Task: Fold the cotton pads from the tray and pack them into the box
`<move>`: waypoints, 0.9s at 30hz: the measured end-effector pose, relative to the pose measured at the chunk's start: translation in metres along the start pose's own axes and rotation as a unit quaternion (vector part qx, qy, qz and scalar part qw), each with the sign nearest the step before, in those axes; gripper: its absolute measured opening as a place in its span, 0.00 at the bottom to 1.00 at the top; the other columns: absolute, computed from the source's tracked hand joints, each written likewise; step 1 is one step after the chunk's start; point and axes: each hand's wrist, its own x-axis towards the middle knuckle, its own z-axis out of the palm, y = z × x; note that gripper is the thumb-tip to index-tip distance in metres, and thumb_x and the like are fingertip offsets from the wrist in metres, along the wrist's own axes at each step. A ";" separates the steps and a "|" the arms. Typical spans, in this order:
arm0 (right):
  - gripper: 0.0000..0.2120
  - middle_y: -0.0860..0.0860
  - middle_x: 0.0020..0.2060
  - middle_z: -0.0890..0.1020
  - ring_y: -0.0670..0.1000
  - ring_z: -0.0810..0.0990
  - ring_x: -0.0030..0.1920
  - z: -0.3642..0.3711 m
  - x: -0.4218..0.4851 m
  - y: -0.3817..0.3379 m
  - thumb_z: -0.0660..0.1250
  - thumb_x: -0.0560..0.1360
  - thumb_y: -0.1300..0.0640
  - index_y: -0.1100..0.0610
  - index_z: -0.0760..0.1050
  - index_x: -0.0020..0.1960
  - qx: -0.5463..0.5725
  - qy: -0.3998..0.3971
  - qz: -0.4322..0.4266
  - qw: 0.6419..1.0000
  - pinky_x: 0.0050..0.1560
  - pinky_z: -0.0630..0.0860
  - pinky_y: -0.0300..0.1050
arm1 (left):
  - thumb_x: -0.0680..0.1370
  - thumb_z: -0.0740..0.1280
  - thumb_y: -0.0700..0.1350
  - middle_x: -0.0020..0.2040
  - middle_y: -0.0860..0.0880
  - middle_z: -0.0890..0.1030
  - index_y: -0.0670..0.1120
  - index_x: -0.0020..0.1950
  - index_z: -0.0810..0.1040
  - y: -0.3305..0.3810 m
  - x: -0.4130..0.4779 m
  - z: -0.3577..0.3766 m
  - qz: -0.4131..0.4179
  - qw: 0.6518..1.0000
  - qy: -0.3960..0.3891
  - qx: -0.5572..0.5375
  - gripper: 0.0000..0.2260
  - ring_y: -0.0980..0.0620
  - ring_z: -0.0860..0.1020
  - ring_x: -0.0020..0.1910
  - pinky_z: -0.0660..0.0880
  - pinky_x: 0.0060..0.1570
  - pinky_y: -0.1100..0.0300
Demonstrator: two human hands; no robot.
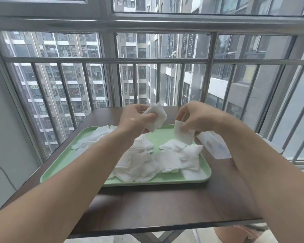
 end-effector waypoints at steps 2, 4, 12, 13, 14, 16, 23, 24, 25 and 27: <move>0.08 0.51 0.47 0.83 0.50 0.82 0.48 -0.003 0.002 0.002 0.72 0.75 0.63 0.56 0.81 0.53 0.074 0.034 -0.027 0.996 0.39 0.79 0.40 | 0.76 0.72 0.36 0.47 0.45 0.80 0.46 0.50 0.79 0.000 0.002 0.004 -0.016 1.000 0.012 -0.022 0.07 0.48 0.82 0.45 0.84 0.41 0.54; 0.09 0.52 0.49 0.83 0.51 0.82 0.50 -0.002 0.004 0.004 0.72 0.75 0.64 0.57 0.81 0.54 0.191 0.056 -0.051 0.979 0.43 0.78 0.39 | 0.77 0.70 0.35 0.50 0.44 0.80 0.46 0.51 0.77 -0.002 0.005 0.009 -0.017 0.999 0.029 -0.041 0.07 0.44 0.83 0.49 0.84 0.43 0.52; 0.15 0.61 0.48 0.83 0.56 0.85 0.44 0.020 0.008 0.005 0.70 0.74 0.70 0.64 0.73 0.59 0.598 -0.005 -0.072 0.798 0.46 0.84 0.46 | 0.78 0.72 0.39 0.51 0.44 0.83 0.41 0.61 0.77 -0.013 -0.002 0.012 -0.001 0.994 0.000 -0.109 0.13 0.49 0.85 0.46 0.83 0.43 0.58; 0.16 0.61 0.49 0.83 0.57 0.85 0.45 0.022 0.008 0.004 0.70 0.74 0.70 0.64 0.72 0.60 0.606 -0.007 -0.071 0.792 0.48 0.84 0.47 | 0.78 0.71 0.38 0.52 0.44 0.84 0.41 0.61 0.77 -0.013 -0.003 0.012 0.002 0.993 -0.008 -0.115 0.13 0.50 0.85 0.46 0.82 0.44 0.58; 0.17 0.62 0.50 0.84 0.58 0.85 0.46 0.024 0.007 0.004 0.71 0.74 0.70 0.63 0.72 0.60 0.608 -0.006 -0.069 0.791 0.49 0.84 0.48 | 0.78 0.71 0.37 0.52 0.43 0.84 0.41 0.61 0.77 -0.014 -0.003 0.012 0.005 0.993 -0.013 -0.119 0.12 0.51 0.85 0.46 0.82 0.45 0.58; 0.16 0.63 0.52 0.84 0.59 0.85 0.48 0.026 0.006 0.005 0.72 0.73 0.69 0.63 0.73 0.58 0.600 0.003 -0.062 0.798 0.50 0.84 0.50 | 0.78 0.70 0.35 0.51 0.43 0.84 0.41 0.60 0.78 -0.013 -0.002 0.012 0.007 0.992 -0.020 -0.123 0.11 0.50 0.85 0.47 0.82 0.46 0.59; 0.10 0.56 0.45 0.86 0.56 0.86 0.47 0.029 0.003 0.003 0.75 0.71 0.65 0.58 0.77 0.49 0.544 0.026 -0.032 0.838 0.46 0.83 0.50 | 0.79 0.67 0.34 0.45 0.45 0.86 0.43 0.52 0.82 -0.009 -0.010 0.013 0.025 0.987 -0.088 -0.129 0.07 0.50 0.85 0.47 0.81 0.47 0.59; 0.09 0.55 0.43 0.86 0.55 0.86 0.46 0.030 0.003 0.003 0.75 0.71 0.65 0.58 0.77 0.48 0.540 0.030 -0.030 0.841 0.46 0.83 0.49 | 0.80 0.66 0.34 0.46 0.45 0.86 0.44 0.51 0.83 -0.008 -0.013 0.013 0.027 0.987 -0.097 -0.128 0.08 0.50 0.85 0.47 0.81 0.47 0.59; 0.09 0.54 0.42 0.86 0.55 0.86 0.45 0.031 0.003 0.002 0.75 0.71 0.65 0.58 0.77 0.47 0.537 0.034 -0.030 0.842 0.45 0.83 0.49 | 0.80 0.64 0.33 0.47 0.45 0.86 0.44 0.50 0.84 -0.007 -0.014 0.013 0.026 0.985 -0.106 -0.132 0.10 0.50 0.84 0.48 0.81 0.48 0.58; 0.09 0.54 0.41 0.86 0.55 0.86 0.43 0.034 0.002 0.001 0.75 0.71 0.65 0.58 0.76 0.46 0.535 0.041 -0.029 0.844 0.42 0.83 0.47 | 0.82 0.60 0.35 0.47 0.43 0.85 0.44 0.49 0.84 -0.004 -0.017 0.013 0.006 0.982 -0.104 -0.157 0.13 0.48 0.83 0.49 0.82 0.48 0.55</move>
